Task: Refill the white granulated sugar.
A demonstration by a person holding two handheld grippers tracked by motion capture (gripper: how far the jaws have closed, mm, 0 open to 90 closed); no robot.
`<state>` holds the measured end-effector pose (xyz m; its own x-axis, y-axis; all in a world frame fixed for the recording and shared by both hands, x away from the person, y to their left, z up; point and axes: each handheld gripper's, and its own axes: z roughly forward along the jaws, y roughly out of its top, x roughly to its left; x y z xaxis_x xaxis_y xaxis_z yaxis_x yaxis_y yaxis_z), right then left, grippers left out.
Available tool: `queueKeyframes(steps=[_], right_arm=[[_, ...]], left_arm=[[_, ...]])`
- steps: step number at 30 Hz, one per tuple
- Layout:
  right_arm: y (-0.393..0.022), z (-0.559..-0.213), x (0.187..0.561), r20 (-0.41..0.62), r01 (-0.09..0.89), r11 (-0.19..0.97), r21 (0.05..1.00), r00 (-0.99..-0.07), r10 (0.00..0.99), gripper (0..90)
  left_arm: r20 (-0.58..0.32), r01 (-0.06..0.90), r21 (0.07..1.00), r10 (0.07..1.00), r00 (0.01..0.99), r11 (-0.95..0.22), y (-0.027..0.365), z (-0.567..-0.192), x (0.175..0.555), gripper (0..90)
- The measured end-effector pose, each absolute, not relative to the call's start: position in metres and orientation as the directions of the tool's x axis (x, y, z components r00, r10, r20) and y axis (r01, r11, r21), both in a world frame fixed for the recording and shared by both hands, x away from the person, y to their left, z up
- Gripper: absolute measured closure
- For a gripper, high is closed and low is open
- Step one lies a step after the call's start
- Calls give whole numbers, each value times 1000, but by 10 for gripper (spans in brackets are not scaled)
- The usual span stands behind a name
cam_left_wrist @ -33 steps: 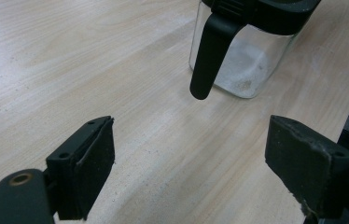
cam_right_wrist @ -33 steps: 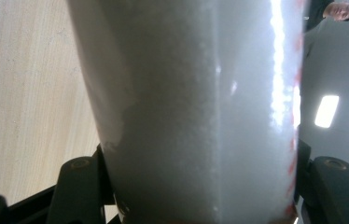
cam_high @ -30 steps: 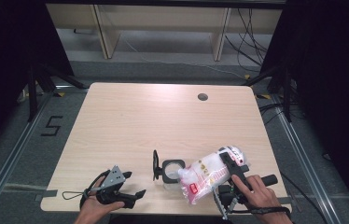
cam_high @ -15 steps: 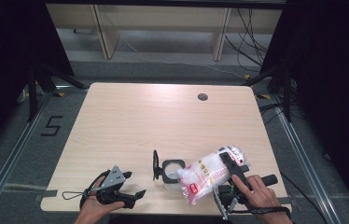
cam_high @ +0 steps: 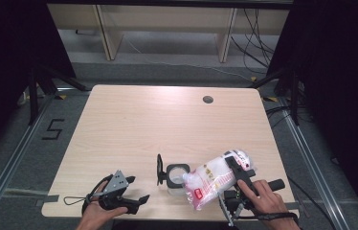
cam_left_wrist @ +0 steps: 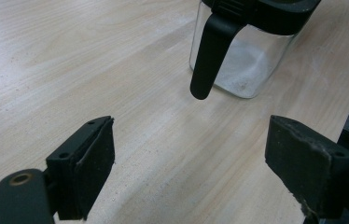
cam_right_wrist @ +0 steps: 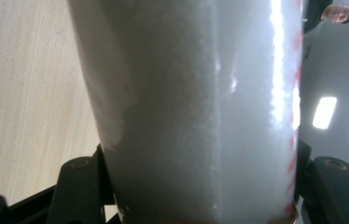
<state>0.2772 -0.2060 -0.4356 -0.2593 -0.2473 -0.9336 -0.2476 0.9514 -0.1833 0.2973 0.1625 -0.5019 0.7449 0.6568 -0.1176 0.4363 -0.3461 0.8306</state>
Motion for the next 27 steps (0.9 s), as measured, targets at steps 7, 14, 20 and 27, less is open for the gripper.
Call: queueKeyframes(steps=[7,14,20,27], right_arm=[[-206,-437,277,-940,-255,950,-178,-242,-241,389],[-206,-438,277,-942,-267,947,-178,-232,-242,389],[-204,-438,275,-933,-247,952,-183,-261,-247,389],[-205,-440,275,-942,-248,956,-158,-252,-221,389]], left_arm=[[-118,436,831,657,745,-346,163,-502,297,154],[-116,438,829,658,744,-349,163,-501,297,154],[-116,438,827,656,746,-352,163,-501,297,154],[-117,439,827,656,746,-351,163,-501,297,154]])
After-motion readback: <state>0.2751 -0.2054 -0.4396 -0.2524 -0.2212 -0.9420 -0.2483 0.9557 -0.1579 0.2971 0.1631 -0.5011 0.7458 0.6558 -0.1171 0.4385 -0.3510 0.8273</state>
